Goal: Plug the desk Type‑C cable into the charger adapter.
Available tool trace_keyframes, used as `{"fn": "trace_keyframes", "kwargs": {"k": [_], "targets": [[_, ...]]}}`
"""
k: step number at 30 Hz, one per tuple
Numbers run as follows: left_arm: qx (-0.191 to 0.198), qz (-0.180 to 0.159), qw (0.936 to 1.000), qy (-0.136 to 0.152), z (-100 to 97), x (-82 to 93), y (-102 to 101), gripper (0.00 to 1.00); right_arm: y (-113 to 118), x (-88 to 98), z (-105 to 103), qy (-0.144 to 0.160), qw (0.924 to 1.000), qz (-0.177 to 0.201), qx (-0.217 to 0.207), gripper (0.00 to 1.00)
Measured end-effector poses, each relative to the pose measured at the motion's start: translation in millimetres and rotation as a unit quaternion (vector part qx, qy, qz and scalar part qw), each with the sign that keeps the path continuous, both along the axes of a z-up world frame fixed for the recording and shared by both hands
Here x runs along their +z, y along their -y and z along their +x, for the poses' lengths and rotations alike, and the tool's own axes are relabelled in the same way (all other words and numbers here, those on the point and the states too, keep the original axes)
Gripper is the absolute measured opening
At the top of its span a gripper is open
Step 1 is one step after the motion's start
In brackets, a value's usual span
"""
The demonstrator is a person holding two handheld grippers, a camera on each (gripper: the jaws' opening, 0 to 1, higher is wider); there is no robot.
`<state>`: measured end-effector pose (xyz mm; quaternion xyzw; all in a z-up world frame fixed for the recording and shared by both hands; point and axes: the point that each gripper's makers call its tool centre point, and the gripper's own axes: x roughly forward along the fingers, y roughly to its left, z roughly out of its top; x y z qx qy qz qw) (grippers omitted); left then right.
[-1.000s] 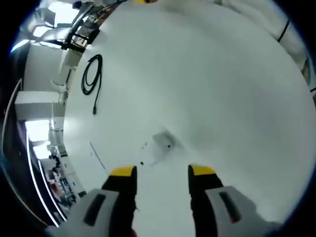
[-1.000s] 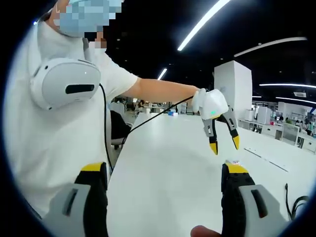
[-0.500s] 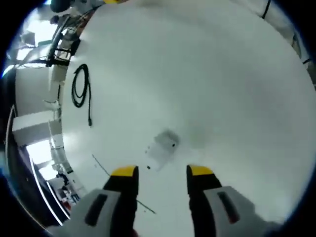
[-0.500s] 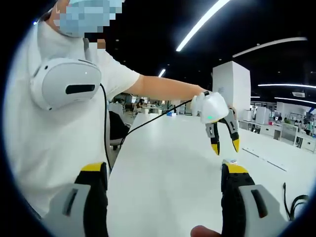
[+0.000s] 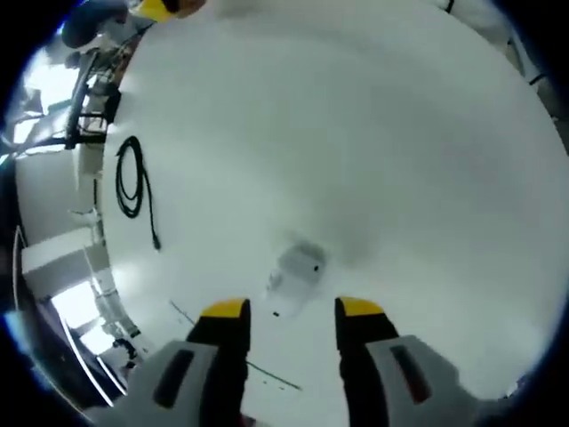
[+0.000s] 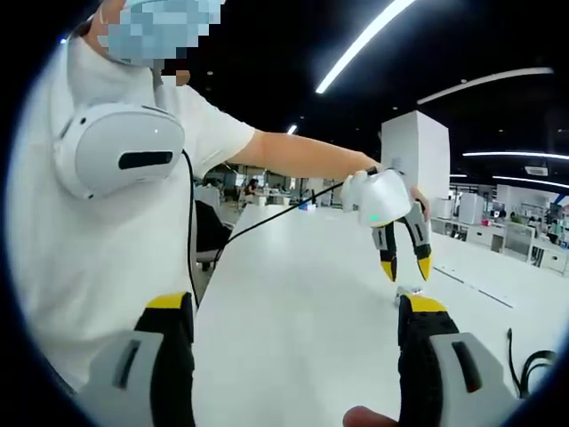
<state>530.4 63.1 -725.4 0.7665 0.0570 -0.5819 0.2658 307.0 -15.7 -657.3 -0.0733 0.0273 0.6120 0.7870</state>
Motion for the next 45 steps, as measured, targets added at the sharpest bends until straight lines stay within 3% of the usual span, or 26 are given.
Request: {"fn": "trace_keyframes", "kwargs": {"k": [45], "targets": [[-0.073,0.078,0.9943,-0.001,1.6,-16.7,6,0.32,9,-3.8,3,-0.003,1.0000,0.006,-0.008,0.97]]}}
